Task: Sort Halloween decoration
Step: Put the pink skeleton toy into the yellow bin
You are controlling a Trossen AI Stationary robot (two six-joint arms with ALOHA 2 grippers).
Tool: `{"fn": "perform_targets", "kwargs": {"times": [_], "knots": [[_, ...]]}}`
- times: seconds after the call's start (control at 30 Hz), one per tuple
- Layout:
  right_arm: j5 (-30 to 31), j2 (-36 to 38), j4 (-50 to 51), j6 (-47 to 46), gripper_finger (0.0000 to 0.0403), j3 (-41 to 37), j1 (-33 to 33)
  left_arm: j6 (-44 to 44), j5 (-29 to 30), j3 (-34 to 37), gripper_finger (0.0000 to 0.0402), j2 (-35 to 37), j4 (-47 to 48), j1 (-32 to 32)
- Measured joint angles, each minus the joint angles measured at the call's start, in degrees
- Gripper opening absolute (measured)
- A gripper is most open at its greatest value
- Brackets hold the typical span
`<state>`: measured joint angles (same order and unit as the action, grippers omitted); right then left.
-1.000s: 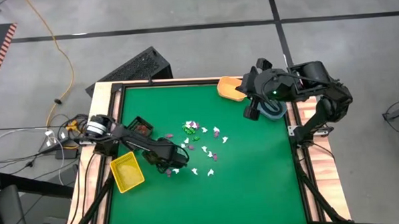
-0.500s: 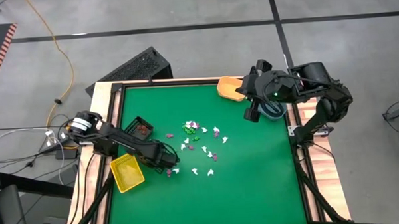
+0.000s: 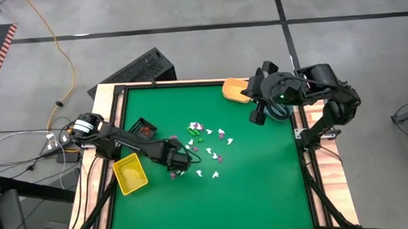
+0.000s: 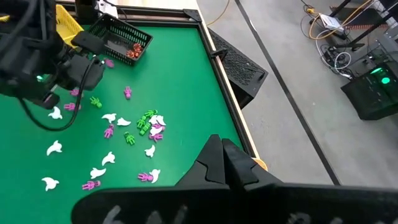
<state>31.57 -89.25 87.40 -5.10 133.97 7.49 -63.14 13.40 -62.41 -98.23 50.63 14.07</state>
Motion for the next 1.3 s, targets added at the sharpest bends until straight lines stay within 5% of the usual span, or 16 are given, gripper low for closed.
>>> {"fn": "perform_targets", "kwargs": {"times": [0.2, 0.33, 0.47, 0.63, 1.07, 1.3], "knots": [[-1.28, 0.04, -0.32, 1.9, 0.0, -0.55, -0.21, 5.91, 2.04, -8.98, 0.0, 0.43, 4.17, 0.54], [-10.24, 0.52, -7.15, 9.76, 0.0, -5.36, -1.46, 7.87, 6.34, -11.8, 0.0, 4.82, 8.0, 1.08], [-13.54, 0.82, -12.74, 10.66, 0.0, -10.37, -2.88, 3.69, 14.87, -7.82, 0.0, 12.52, 10.36, 2.24], [-14.32, 2.03, -14.36, 9.05, 0.0, -12.35, -1.65, 0.44, 13.32, 0.79, 0.0, 14.56, 11.28, 0.26], [-12.98, 2.4, -15.7, 7.97, 0.0, -12.41, -1.64, 5.0, 11.54, 3.19, 0.0, -1.52, 17.63, -0.87], [-11.93, 2.4, -15.14, 8.15, 0.0, -12.41, -1.64, 7.24, 11.68, 3.6, 0.0, -4.23, 21.07, -1.83]]}}
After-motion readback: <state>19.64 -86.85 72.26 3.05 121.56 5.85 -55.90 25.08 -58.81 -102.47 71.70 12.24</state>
